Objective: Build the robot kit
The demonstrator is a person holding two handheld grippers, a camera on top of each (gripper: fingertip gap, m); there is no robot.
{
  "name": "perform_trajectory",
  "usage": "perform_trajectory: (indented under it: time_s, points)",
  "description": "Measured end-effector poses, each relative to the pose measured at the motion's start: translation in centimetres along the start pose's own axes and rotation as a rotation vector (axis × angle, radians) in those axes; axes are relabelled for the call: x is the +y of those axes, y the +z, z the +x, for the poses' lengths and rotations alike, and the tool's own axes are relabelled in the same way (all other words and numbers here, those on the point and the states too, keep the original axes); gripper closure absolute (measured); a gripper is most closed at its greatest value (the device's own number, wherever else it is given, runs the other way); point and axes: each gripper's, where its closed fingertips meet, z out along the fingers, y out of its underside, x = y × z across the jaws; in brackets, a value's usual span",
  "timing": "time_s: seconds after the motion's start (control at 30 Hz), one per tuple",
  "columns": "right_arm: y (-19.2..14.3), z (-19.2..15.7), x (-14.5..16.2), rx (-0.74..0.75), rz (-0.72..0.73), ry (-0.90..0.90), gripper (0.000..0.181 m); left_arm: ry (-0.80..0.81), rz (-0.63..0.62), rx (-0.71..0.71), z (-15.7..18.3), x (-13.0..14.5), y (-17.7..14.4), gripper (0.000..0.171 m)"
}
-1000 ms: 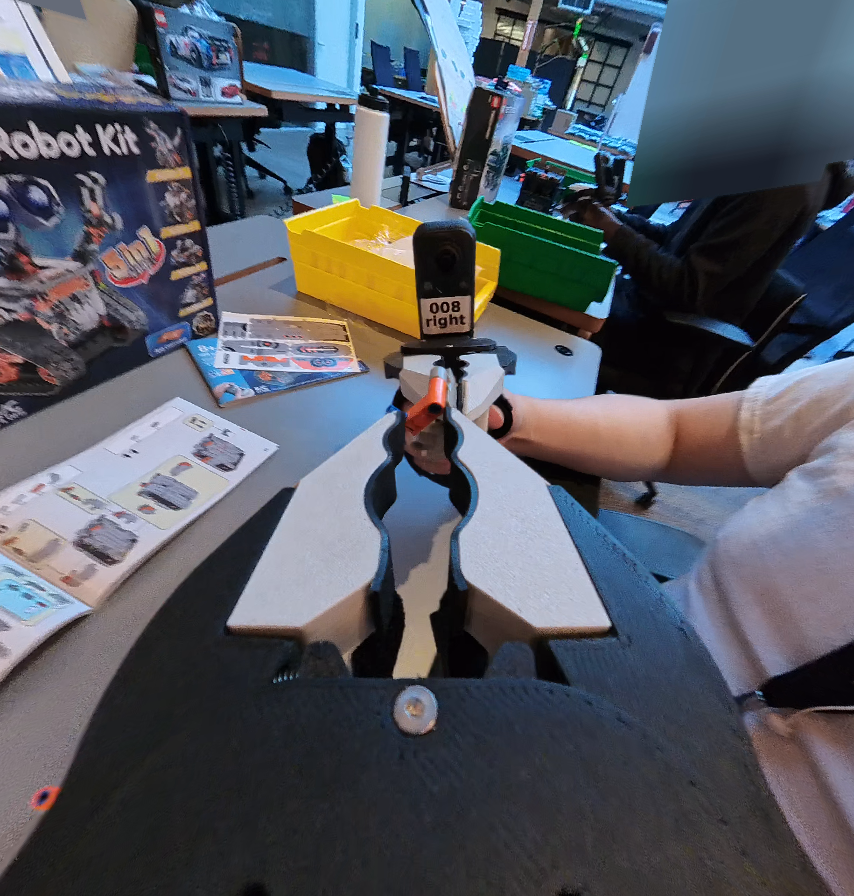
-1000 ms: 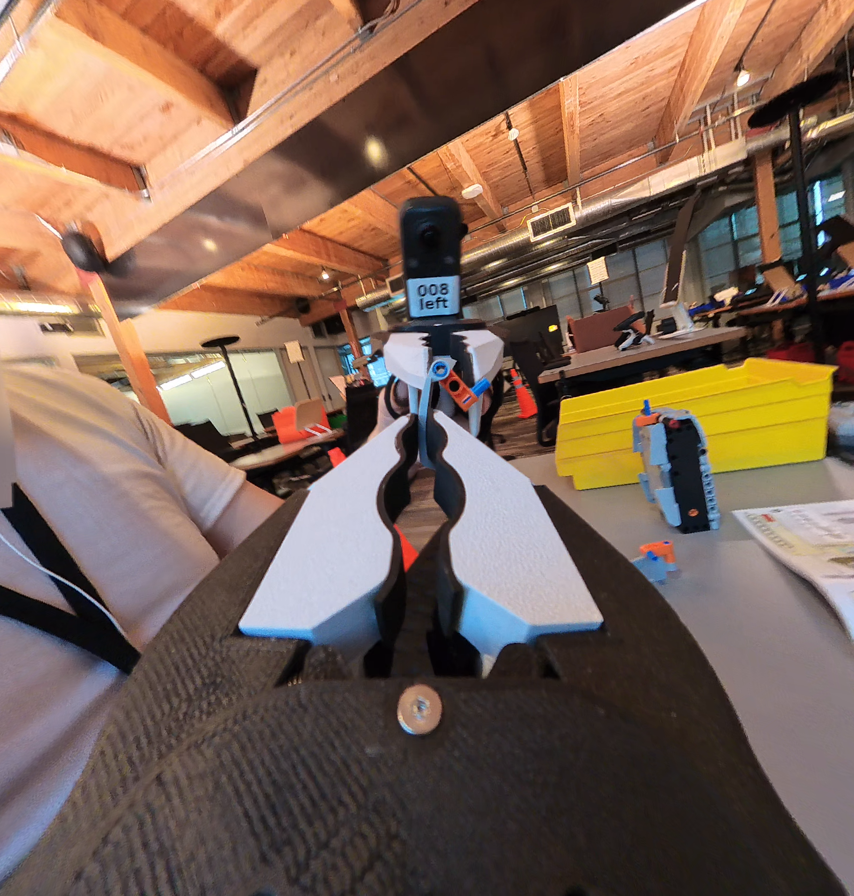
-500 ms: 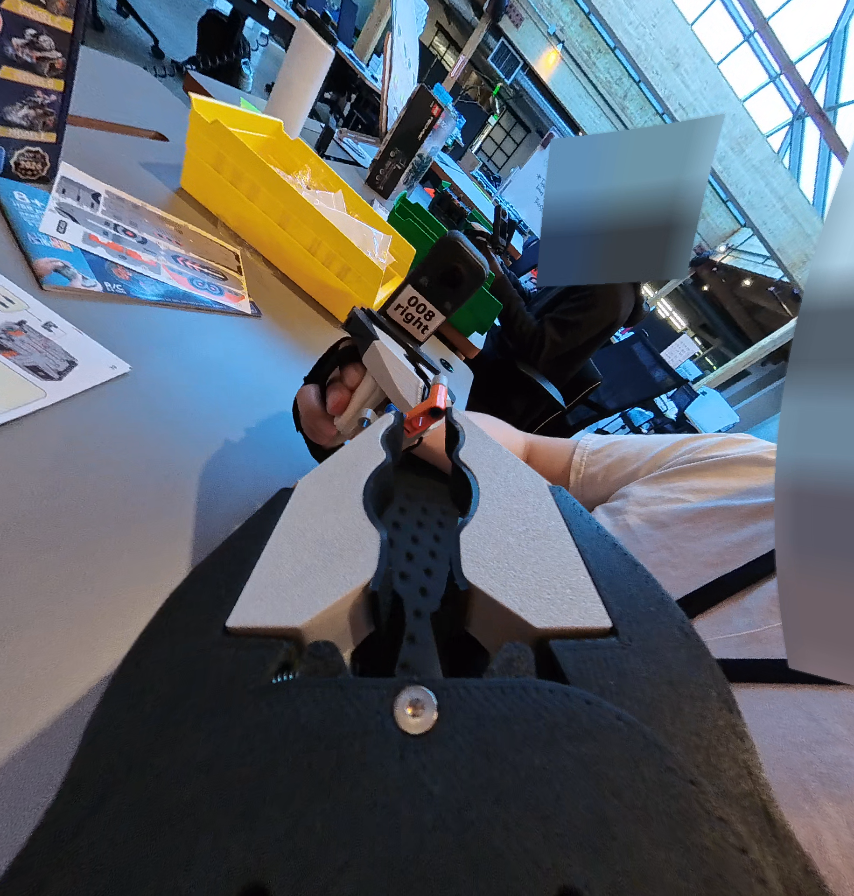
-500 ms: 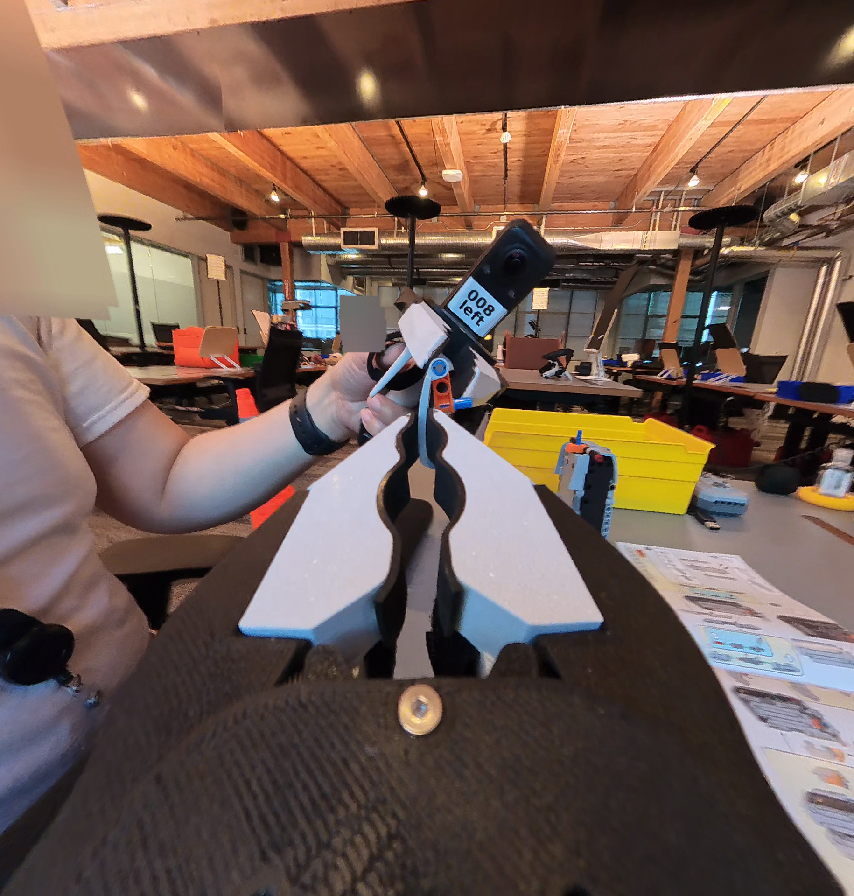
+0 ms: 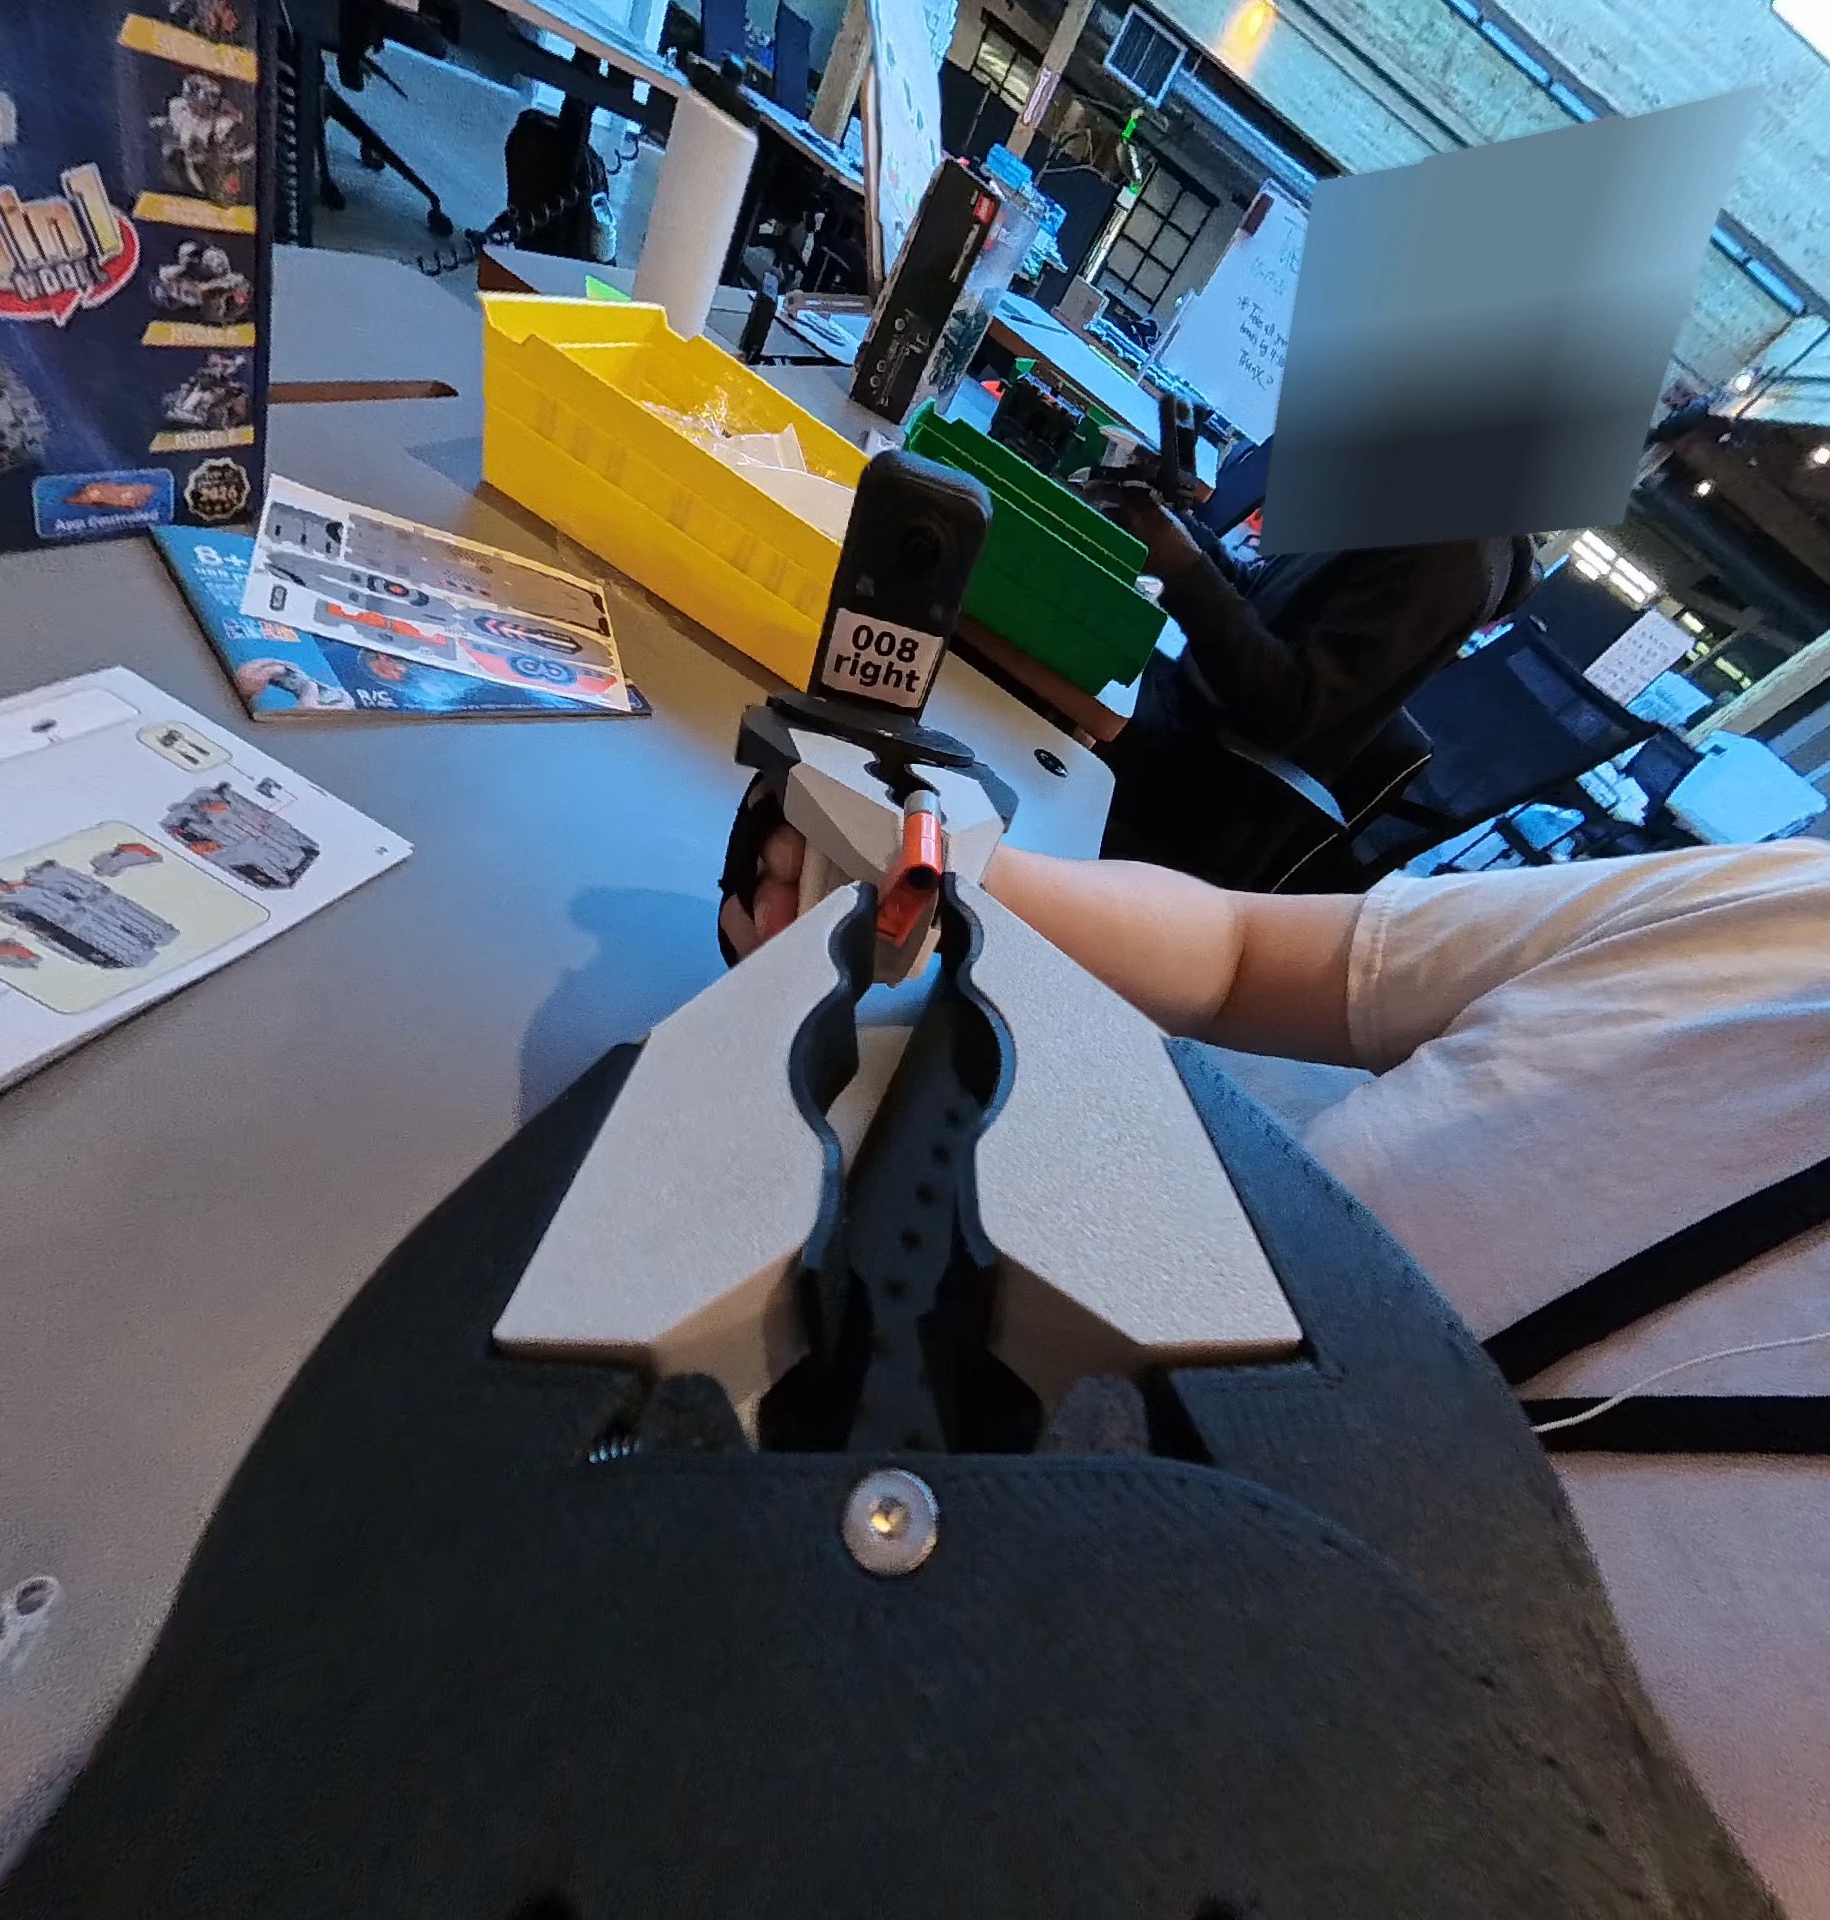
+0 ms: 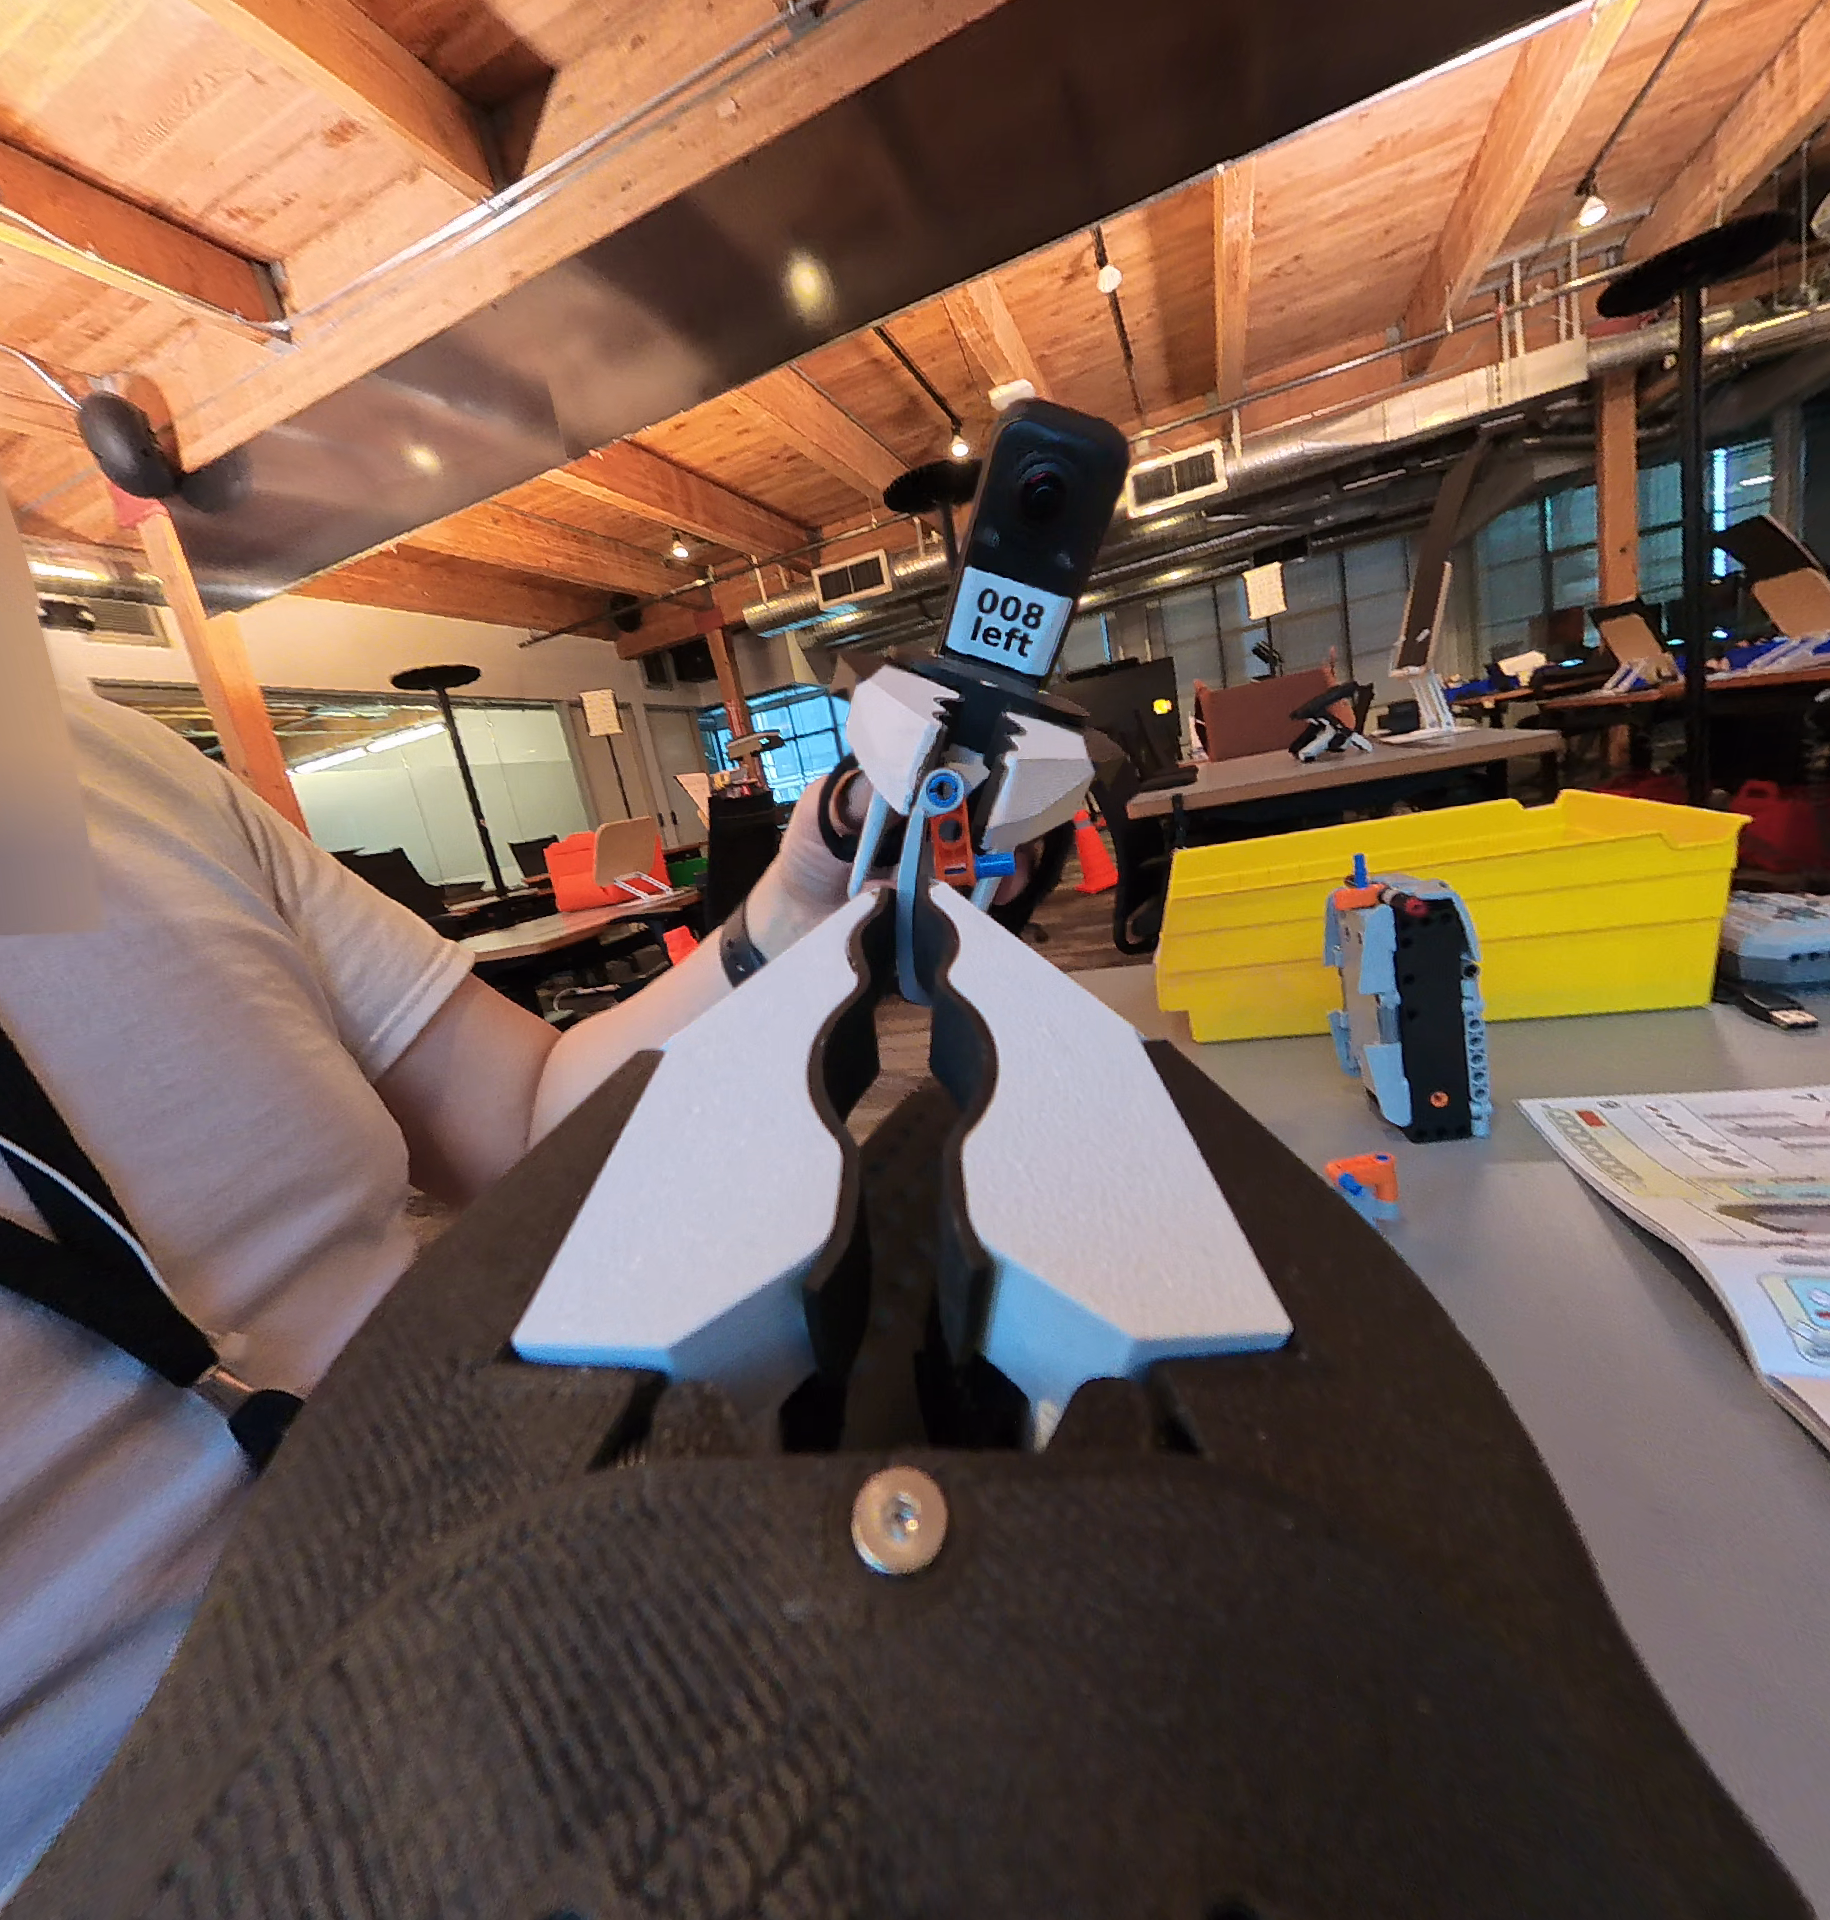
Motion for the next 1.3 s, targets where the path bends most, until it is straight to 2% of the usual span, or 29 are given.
perform_trajectory:
  time_s: [0.33,0.43,1.07,1.3]
  points:
    - [0.1,-0.1,0.7,0.003,-0.048,-0.103,0.179,-0.293,-0.024,0.101,0.0,0.6,0.1,0.162]
    - [0.2,-0.1,0.8,0.003,-0.056,-0.113,0.179,-0.335,-0.026,0.116,0.0,0.7,0.1,0.162]
    - [0.2,1.5,0.7,-0.007,0.040,0.304,0.180,-0.101,-0.017,-0.060,-1.4,0.1,0.0,0.166]
    - [0.2,1.8,0.9,-0.007,0.060,0.368,0.180,-0.035,-0.025,-0.107,-1.7,0.1,0.0,0.166]
